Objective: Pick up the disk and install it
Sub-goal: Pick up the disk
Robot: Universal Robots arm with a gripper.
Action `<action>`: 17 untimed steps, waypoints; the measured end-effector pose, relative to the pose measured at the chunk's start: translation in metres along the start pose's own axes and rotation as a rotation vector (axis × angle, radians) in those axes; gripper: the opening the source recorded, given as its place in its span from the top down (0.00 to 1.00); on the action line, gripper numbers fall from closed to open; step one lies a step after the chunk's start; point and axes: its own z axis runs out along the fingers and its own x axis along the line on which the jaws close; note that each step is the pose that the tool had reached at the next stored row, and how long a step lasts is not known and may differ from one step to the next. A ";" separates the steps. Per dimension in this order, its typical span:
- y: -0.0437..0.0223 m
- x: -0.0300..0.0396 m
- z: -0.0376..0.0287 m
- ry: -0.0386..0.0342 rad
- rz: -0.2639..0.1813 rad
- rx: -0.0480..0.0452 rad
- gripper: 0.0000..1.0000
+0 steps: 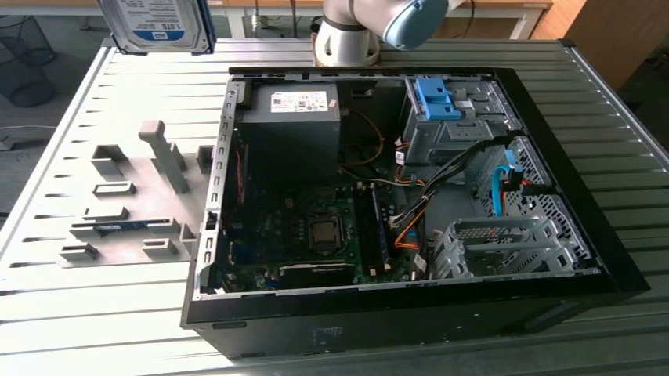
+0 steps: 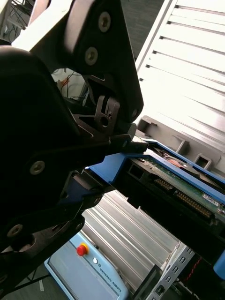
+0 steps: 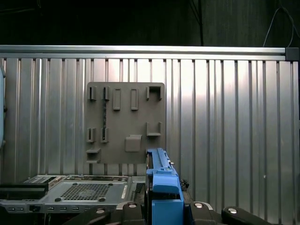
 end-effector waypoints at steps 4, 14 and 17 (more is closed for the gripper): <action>-0.0034 -0.0001 -0.0001 0.0000 0.000 0.0000 0.64; -0.0154 -0.0002 -0.0003 0.0001 0.000 0.0000 0.64; -0.0194 -0.0003 -0.0004 0.0000 0.000 -0.0001 0.64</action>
